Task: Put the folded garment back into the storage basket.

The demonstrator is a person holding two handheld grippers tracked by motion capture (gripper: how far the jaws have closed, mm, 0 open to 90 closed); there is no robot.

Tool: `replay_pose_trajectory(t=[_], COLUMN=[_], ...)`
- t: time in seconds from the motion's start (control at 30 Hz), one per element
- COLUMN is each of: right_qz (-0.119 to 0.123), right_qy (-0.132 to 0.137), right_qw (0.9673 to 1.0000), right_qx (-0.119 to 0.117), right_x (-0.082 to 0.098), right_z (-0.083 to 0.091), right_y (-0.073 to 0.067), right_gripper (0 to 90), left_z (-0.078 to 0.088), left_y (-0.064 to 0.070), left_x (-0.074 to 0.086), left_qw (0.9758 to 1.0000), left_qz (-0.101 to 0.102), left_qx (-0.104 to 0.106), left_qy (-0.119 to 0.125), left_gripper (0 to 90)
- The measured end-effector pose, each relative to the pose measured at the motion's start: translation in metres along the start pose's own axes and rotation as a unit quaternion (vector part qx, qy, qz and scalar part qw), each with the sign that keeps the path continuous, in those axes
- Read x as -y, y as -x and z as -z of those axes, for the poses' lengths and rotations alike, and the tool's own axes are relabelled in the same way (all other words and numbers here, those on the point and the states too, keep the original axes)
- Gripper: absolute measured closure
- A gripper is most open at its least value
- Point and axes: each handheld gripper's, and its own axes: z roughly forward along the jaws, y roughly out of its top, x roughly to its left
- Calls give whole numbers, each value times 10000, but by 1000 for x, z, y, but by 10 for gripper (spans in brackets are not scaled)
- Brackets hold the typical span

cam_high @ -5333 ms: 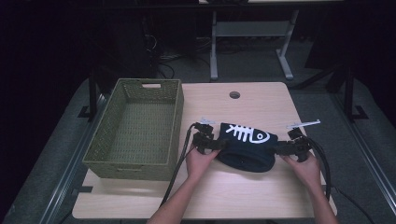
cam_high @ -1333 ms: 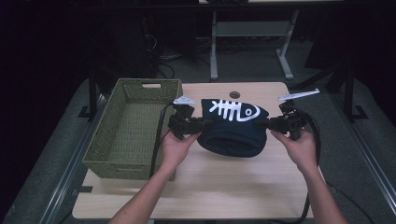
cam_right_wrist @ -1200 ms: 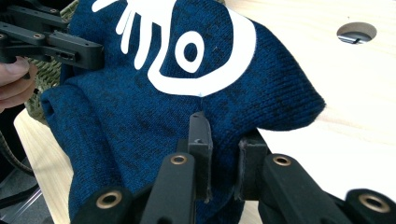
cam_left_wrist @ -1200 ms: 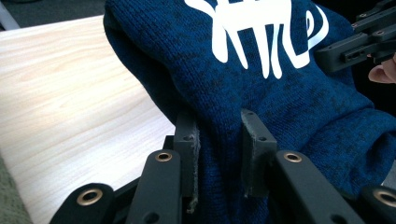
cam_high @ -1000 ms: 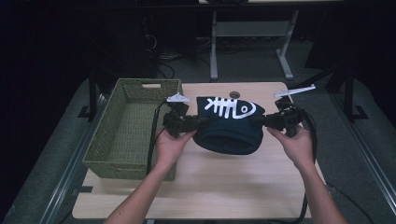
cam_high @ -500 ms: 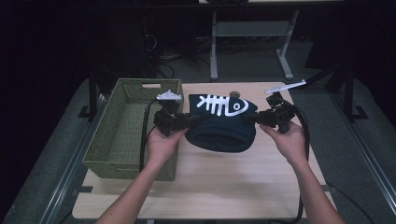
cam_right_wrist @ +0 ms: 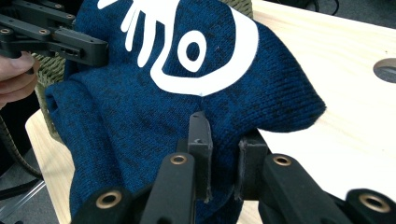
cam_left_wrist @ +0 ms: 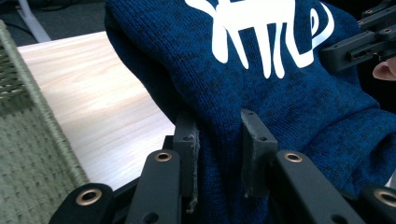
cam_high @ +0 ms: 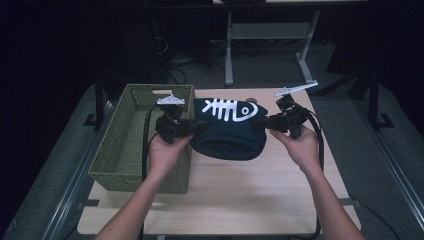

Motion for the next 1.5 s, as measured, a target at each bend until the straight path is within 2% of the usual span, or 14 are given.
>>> replay_pose_trajectory(t=[0.9, 1.5], right_qz=[69, 211], right_qy=[-46, -116], right_qw=[9997, 9990], right_qx=[-212, -376], right_x=[-23, -38], right_z=[-28, -58], right_y=[-18, -36], right_gripper=[795, 791], left_z=[29, 54], left_y=[-25, -48], left_x=[3, 9], left_qw=[9998, 9992], left_qz=[50, 154], left_qx=[-184, -375], left_qy=[-4, -58], left_gripper=[713, 712])
